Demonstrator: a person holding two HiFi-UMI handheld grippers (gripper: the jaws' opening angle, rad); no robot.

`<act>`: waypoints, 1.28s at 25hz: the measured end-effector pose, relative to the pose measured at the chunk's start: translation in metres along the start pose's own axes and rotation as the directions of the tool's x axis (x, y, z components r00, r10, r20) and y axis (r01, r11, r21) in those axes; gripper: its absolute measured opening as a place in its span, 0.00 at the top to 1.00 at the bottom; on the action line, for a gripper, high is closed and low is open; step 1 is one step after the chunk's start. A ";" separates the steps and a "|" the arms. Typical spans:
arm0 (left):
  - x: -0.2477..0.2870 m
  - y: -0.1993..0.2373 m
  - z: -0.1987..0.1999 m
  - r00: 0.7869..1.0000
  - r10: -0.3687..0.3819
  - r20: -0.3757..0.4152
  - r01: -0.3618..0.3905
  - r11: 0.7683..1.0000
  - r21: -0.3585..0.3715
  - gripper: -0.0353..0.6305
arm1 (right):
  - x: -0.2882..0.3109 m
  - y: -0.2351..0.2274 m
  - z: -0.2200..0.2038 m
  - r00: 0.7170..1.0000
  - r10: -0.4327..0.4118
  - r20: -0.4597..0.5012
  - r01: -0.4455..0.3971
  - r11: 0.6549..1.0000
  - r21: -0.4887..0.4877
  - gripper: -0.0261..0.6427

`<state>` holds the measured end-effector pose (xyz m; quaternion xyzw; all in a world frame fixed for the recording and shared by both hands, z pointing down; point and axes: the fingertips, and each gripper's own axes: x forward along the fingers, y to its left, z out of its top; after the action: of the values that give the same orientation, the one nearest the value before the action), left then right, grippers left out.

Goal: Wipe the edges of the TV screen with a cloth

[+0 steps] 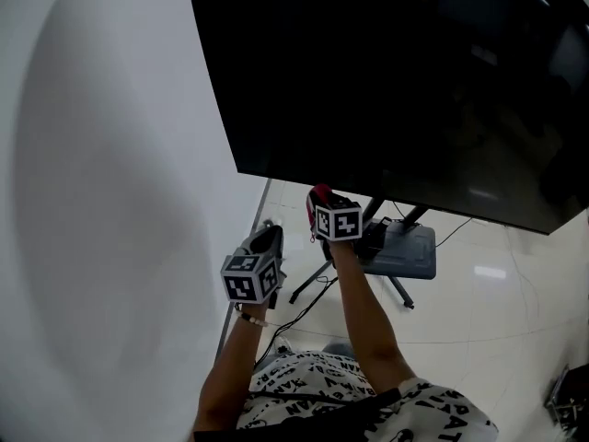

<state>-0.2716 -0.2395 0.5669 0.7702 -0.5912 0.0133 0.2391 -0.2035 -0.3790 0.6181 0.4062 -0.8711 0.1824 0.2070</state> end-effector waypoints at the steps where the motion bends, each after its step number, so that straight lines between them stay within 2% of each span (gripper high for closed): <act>1: -0.007 0.009 0.001 1.000 0.010 0.006 -0.010 1.000 -0.008 0.97 | 0.010 0.012 0.000 1.000 0.011 -0.005 -0.011 1.000 -0.005 0.86; 12: -0.061 0.099 0.031 0.989 0.138 0.058 -0.136 0.990 -0.049 0.97 | 0.078 0.114 0.025 0.994 0.109 0.000 -0.109 0.994 -0.008 0.86; 21: -0.075 0.132 0.035 0.981 0.182 0.065 -0.178 0.982 -0.065 0.97 | 0.124 0.178 0.040 0.981 0.192 0.001 -0.192 0.981 -0.026 0.86; 28: -0.077 0.143 0.036 0.979 0.194 0.062 -0.189 0.979 -0.082 0.97 | 0.121 0.200 0.042 0.955 0.296 0.030 -0.295 0.955 -0.036 0.86; 32: -0.067 0.138 0.036 0.982 0.183 0.056 -0.179 0.981 -0.071 0.97 | 0.081 0.203 0.046 0.917 0.390 0.082 -0.390 0.920 -0.016 0.86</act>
<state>-0.4277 -0.2180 0.5632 0.7050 -0.6660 -0.0084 0.2437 -0.4189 -0.3300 0.5899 0.2316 -0.9425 0.2031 0.1299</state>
